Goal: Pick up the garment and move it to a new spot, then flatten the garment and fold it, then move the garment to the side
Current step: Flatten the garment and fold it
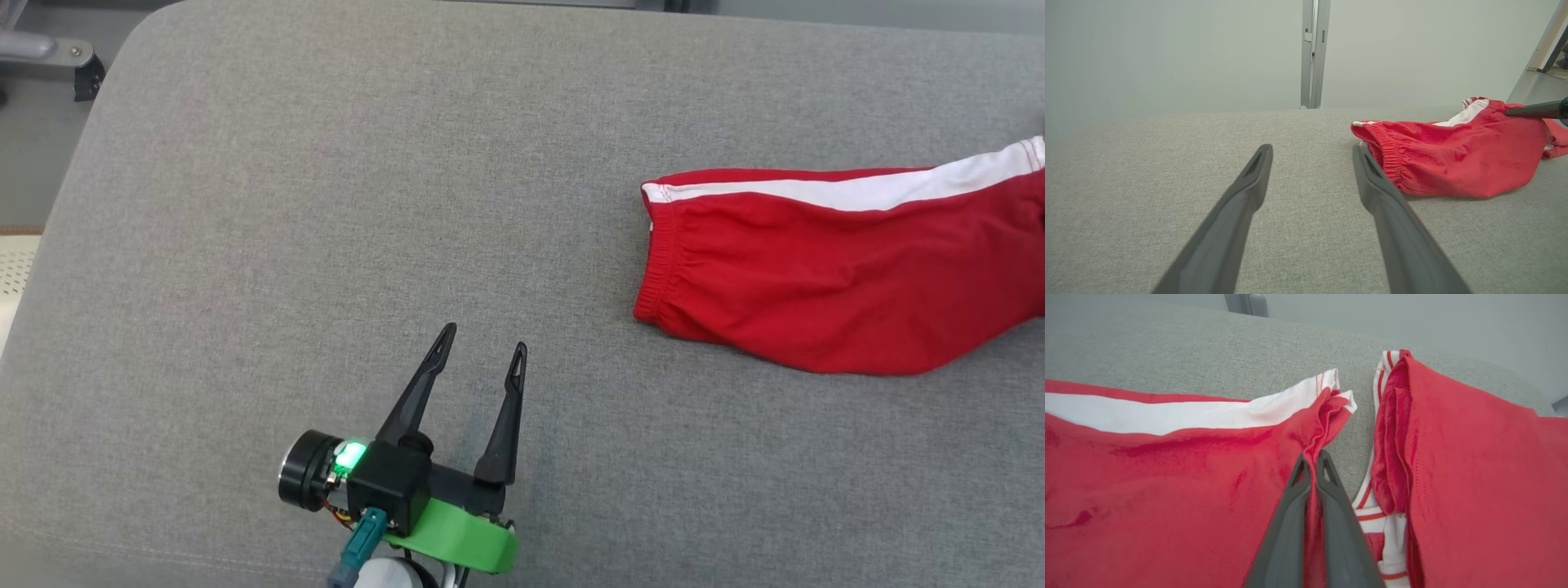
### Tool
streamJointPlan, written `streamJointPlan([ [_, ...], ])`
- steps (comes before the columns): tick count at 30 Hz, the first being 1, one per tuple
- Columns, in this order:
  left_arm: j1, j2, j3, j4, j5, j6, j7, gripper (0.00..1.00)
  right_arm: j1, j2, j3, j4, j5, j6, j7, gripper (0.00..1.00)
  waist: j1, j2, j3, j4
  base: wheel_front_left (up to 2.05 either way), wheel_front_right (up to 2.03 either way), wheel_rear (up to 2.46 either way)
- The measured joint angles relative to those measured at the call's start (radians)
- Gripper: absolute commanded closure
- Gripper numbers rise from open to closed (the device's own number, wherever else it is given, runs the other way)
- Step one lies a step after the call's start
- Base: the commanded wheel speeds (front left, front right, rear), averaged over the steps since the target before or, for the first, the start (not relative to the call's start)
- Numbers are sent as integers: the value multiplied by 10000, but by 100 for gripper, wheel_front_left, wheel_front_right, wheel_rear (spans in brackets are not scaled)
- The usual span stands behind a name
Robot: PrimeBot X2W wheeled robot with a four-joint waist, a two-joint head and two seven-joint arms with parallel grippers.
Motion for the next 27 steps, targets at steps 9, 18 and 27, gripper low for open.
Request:
streamJointPlan([
  [9,189,-2,-90,222,-4,-92,2,0,-416,1680,171,-1488,-1066,0,-69,100,0,0,-643,-49,0,0,0],
  [18,304,0,-244,274,-75,-96,2,0,-18,3731,8,-2529,-1822,0,349,100,0,0,-822,450,0,0,0],
  [27,294,0,-313,286,-188,-27,0,0,213,5143,142,-2711,-2345,-2,769,0,0,0,-688,725,0,0,0],
])
